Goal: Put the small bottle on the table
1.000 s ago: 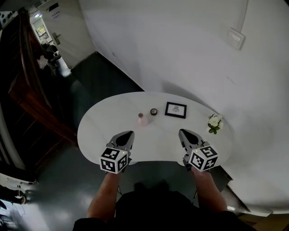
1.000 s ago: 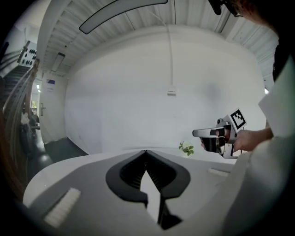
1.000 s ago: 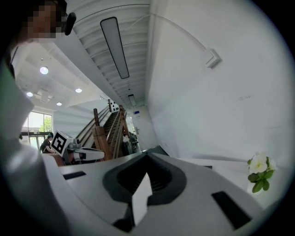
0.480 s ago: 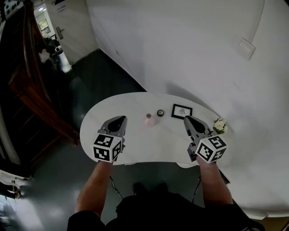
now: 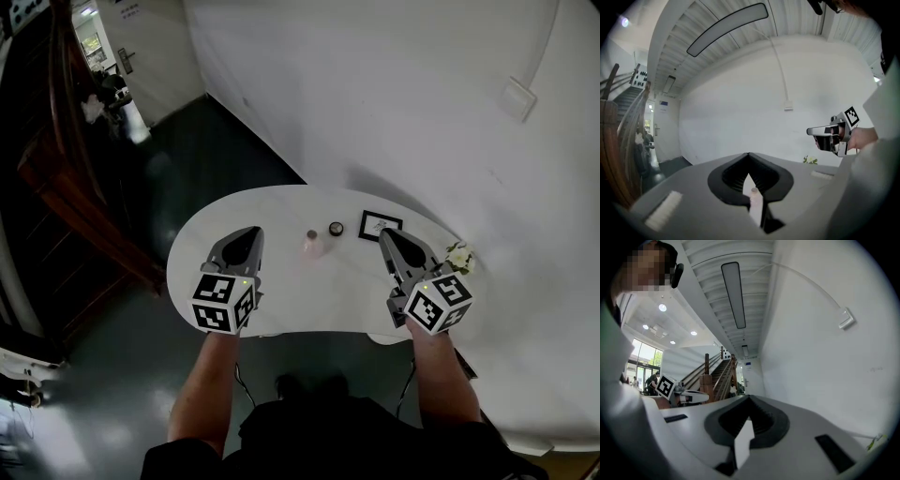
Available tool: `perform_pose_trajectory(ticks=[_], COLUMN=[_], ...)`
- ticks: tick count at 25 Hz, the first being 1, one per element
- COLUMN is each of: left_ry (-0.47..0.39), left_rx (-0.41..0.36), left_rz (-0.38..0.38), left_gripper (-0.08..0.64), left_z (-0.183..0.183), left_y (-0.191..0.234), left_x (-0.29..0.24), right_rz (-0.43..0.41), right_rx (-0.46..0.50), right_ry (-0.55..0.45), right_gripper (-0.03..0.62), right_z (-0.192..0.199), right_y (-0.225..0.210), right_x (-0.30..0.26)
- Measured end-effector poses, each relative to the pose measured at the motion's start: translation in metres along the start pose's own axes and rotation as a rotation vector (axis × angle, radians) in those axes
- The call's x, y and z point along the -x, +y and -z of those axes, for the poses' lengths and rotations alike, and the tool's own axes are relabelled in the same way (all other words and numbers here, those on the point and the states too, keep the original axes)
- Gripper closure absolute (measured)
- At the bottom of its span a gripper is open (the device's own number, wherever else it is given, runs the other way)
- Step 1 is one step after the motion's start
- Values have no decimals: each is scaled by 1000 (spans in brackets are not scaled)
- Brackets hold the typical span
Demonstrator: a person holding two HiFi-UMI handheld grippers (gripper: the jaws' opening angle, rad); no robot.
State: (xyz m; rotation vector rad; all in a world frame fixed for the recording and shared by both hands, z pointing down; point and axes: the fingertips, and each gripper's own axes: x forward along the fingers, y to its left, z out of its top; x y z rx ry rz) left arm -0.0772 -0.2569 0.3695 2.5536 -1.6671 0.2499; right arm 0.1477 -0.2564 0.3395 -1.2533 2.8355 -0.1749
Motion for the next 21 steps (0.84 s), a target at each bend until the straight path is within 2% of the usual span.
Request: perform_pose_trajectory(ticks=[3,11,21], left_ry=[1,21,33], left_rx=[-14,66,57], left_rz=[-4,-1,6], left_gripper=[549,549,549], left_z=[3,27,30], left_y=[-2,-5,-13], left_x=[3,7,6], right_rz=[1,13,13], right_rx=[16,10,-5], right_ry=[18,46,54], right_gripper=[586,586,586], right_z=[9,31,37], right_y=[4,4,5], right_x=[1,12,20])
